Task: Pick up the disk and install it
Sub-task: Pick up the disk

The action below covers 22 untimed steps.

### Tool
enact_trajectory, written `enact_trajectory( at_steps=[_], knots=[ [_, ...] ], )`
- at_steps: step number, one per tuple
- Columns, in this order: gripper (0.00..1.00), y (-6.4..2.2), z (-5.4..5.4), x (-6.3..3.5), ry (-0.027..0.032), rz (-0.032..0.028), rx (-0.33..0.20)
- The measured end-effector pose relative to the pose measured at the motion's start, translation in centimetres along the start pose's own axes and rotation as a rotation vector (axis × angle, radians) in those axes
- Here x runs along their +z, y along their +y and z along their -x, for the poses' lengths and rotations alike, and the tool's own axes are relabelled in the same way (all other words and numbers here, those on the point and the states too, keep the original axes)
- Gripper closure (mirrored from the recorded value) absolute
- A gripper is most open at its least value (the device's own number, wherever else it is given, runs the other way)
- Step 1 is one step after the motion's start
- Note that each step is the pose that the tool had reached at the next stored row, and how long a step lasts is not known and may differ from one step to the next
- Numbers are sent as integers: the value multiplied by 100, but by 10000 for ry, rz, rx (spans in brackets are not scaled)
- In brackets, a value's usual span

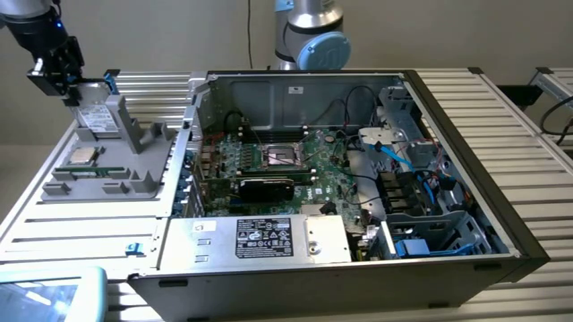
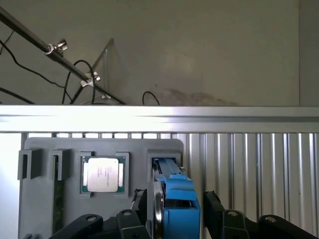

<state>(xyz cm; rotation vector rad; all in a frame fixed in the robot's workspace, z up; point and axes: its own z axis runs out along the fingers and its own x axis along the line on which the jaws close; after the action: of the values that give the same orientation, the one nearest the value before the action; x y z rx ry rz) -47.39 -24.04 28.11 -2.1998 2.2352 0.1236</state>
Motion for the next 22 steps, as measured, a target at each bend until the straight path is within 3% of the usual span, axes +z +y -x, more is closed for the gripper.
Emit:
enact_trajectory(
  at_steps=[4, 5, 13, 15, 22],
  knots=[
    [45, 0, 0, 5, 0, 13, 1],
    [52, 0, -1, 7, 0, 13, 1],
    [52, 0, -1, 8, 2, 14, 1],
    [61, 0, -1, 9, -1, 14, 1],
    [62, 1, -3, 9, 0, 13, 1]
  ],
)
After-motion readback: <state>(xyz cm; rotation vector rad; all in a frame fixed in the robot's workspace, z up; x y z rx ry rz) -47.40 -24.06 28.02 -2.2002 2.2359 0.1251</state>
